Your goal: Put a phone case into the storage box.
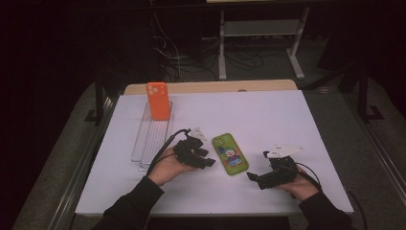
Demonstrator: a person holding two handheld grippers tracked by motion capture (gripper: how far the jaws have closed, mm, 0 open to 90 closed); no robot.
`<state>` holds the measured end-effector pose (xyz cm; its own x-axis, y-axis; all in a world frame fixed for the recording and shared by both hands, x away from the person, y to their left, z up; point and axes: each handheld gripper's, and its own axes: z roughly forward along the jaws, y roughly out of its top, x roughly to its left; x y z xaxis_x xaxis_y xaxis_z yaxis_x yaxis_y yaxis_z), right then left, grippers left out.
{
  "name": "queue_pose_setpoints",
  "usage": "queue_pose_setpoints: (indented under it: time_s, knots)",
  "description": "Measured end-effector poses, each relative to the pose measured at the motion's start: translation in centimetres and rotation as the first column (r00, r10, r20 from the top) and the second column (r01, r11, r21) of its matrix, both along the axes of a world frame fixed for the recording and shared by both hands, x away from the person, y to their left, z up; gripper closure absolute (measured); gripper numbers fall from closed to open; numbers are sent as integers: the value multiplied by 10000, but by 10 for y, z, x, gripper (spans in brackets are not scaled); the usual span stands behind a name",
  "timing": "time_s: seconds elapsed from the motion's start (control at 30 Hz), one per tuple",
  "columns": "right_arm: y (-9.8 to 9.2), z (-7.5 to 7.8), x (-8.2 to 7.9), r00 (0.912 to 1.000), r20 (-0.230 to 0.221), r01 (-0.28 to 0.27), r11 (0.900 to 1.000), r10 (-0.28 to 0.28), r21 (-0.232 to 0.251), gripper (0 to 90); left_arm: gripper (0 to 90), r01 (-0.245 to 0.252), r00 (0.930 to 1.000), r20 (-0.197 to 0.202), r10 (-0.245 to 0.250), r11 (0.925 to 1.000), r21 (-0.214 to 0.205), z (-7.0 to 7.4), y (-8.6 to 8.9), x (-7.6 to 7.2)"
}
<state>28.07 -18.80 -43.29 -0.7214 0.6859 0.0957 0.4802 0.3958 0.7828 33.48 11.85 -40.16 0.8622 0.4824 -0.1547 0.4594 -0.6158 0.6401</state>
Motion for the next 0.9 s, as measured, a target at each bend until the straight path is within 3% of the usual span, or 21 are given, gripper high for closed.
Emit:
queue_pose_setpoints:
  time_s: [0.07,0.1,0.17,0.3,0.47,0.53,0.67,0.73,0.9]
  knots:
    - [-1,0,0,10000,-34,56,10000,-56,23,1,402,-5,9999,160,9,9997,-257,0,6,-5]
    - [-1,0,0,9999,-55,121,9999,-120,82,1,364,186,9994,310,-184,9998,-81,1,11,-5]
    - [-2,1,0,9997,-60,239,9997,-239,108,1,310,-13,9990,436,37,9985,-550,1,16,-10]
    - [-4,3,0,9984,-55,570,9983,-569,152,1,165,149,9975,700,-98,9972,-739,-2,25,-13]
    - [-7,7,-3,9962,-16,870,9960,-870,210,1,74,533,9925,1149,-424,9942,-936,-2,31,-17]
    - [-10,9,-5,9946,-31,1037,9942,-1036,282,1,36,701,9919,1140,-557,9895,-1260,-2,33,-16]
    - [-15,14,-7,9920,32,1263,9912,-1265,394,1,4,799,9885,1388,-604,9869,-1400,-5,36,-15]
    - [-16,17,-8,9923,-9,1237,9921,-1237,216,2,3,657,9883,1457,-451,9880,-1398,-6,39,-14]
    - [-16,25,-8,9920,-45,1260,9918,-1260,213,1,4,536,9912,1284,-322,9845,-1670,-9,42,-10]
